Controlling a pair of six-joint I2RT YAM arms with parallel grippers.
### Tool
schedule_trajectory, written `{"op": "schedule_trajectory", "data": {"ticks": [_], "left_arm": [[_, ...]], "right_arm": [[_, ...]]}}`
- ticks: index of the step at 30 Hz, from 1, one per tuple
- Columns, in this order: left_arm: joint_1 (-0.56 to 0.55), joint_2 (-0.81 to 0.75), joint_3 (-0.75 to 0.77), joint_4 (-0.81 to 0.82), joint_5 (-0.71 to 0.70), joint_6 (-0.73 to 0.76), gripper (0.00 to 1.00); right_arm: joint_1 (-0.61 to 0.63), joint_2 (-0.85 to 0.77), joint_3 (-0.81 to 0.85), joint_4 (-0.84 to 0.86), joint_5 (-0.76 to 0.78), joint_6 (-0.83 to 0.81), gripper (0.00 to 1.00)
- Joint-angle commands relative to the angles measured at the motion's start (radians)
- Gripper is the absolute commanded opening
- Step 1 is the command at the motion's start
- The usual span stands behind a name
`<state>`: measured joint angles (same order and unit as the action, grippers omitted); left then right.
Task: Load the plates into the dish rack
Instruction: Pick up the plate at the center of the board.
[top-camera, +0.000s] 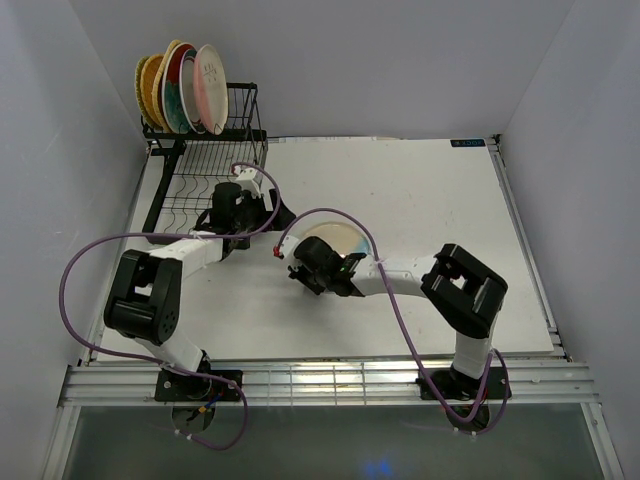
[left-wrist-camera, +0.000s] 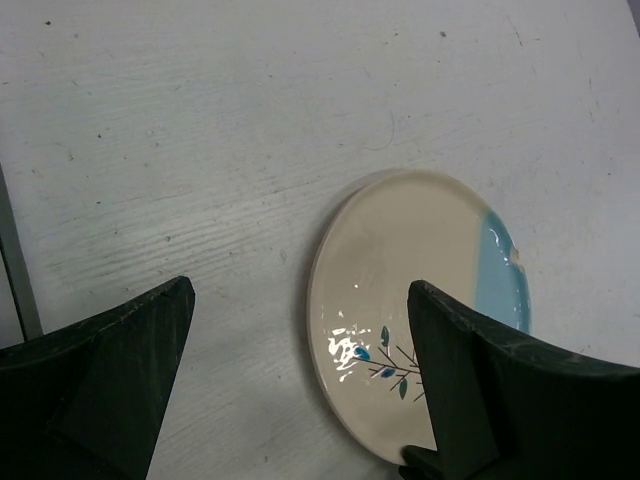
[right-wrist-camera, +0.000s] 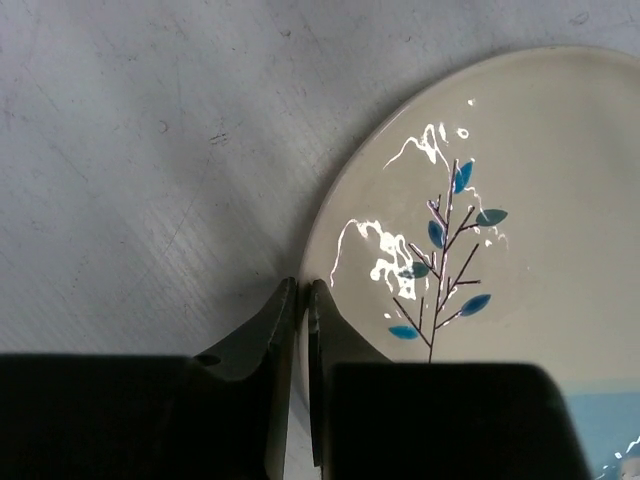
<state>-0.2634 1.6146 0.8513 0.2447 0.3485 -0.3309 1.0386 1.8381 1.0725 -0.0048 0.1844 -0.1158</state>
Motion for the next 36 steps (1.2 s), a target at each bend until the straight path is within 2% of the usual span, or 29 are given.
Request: {"op": "schedule_trajectory", "data": {"ticks": [1, 5, 11, 14, 20, 29, 36], "left_arm": [[0.006, 0.011, 0.051, -0.021, 0.064, -0.077, 0.98], [0.006, 0.044, 0.066, -0.028, 0.150, -0.158, 0.98], [0.004, 0.039, 0.055, -0.030, 0.135, -0.295, 0.98], [0.001, 0.038, 0.046, -0.030, 0.130, -0.356, 0.93], [-0.048, 0.059, 0.026, -0.030, 0.127, -0.427, 0.91], [-0.071, 0.172, 0.035, -0.031, 0.242, -0.491, 0.88], [-0.074, 0.180, 0.023, -0.031, 0.260, -0.536, 0.86]], "right_arm": [[0.000, -0.008, 0.006, -0.006, 0.010, -0.001, 0.08], [0.000, -0.082, -0.063, 0.086, 0.038, 0.005, 0.08], [0.000, -0.169, -0.140, 0.190, 0.075, 0.011, 0.08], [0.001, -0.203, -0.175, 0.232, 0.104, 0.015, 0.08], [0.000, -0.252, -0.224, 0.293, 0.130, 0.021, 0.08], [0.000, -0.324, -0.286, 0.367, 0.158, 0.033, 0.08], [0.001, -0.329, -0.289, 0.376, 0.136, 0.031, 0.08]]}}
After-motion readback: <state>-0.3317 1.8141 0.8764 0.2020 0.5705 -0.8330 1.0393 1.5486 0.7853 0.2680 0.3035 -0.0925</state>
